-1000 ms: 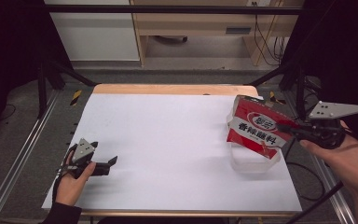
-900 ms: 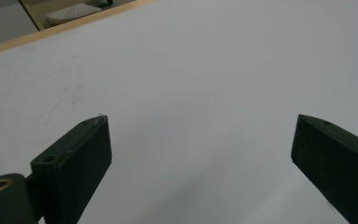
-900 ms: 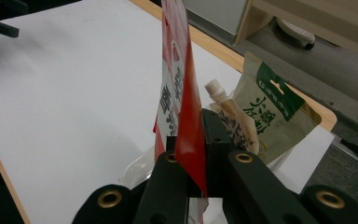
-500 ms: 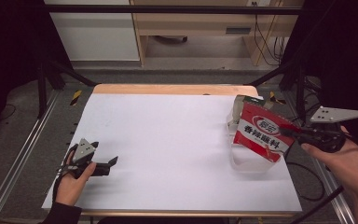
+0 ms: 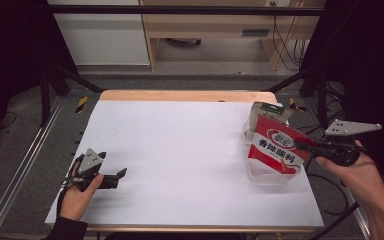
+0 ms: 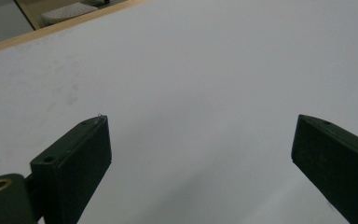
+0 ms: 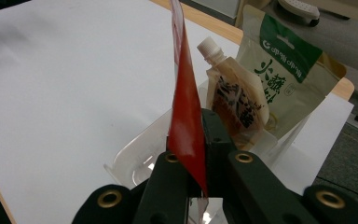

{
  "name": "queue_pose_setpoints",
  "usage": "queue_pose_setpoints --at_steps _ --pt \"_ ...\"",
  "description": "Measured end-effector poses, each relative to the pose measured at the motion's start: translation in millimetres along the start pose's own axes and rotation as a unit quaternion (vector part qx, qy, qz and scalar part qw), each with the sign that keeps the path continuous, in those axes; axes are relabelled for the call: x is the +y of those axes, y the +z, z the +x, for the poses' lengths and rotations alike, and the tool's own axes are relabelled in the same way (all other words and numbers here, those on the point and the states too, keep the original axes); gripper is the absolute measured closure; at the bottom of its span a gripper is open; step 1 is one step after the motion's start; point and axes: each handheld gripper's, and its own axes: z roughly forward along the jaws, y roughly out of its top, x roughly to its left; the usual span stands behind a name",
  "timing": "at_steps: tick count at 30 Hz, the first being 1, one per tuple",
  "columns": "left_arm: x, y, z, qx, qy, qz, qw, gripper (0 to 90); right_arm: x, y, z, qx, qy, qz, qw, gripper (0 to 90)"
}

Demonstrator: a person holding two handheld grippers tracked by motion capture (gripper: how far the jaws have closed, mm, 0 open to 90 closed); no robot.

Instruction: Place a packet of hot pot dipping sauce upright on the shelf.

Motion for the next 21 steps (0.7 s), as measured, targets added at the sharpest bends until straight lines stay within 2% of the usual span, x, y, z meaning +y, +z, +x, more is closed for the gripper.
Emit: queue_pose_setpoints --at_steps 12,21 --pt "-0.2 0.3 -0.2 -0.001 0.000 0.001 1.0000 4.8 -11.7 10.4 -4.5 0.007 0.015 -0.001 0.9999 89.7" --pt "-0.3 1.4 -1.2 -0.002 0.002 0.004 1.0000 4.8 -20.2 8.9 -10.2 -0.022 0.012 0.019 0.9995 86.4"
